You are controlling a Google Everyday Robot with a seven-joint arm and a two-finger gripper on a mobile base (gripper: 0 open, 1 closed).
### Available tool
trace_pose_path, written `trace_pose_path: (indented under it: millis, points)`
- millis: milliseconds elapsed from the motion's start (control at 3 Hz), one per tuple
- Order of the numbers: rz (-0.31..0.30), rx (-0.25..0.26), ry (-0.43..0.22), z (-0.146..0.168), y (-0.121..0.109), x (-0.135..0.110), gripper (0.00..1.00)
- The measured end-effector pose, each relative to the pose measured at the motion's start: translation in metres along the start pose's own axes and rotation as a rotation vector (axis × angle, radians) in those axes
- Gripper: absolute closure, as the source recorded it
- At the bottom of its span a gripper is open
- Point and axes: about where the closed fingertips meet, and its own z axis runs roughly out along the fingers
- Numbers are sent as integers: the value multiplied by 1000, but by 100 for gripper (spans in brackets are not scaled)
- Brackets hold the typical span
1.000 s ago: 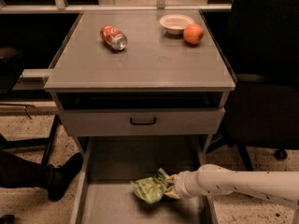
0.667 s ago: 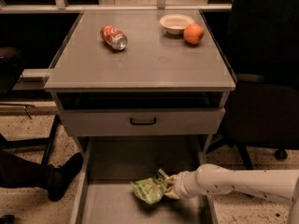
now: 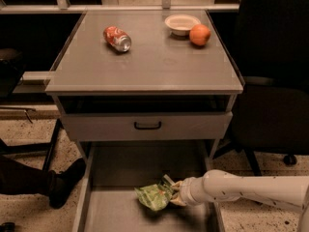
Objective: Place green jalapeno chip bag into middle drawer
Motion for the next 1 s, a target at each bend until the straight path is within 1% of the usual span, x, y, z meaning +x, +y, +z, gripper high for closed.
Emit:
trace_pose_path:
  millis: [667,1000]
  points:
    - [0,0,0,0,0,0,12]
    - [0,0,0,0,0,0,0]
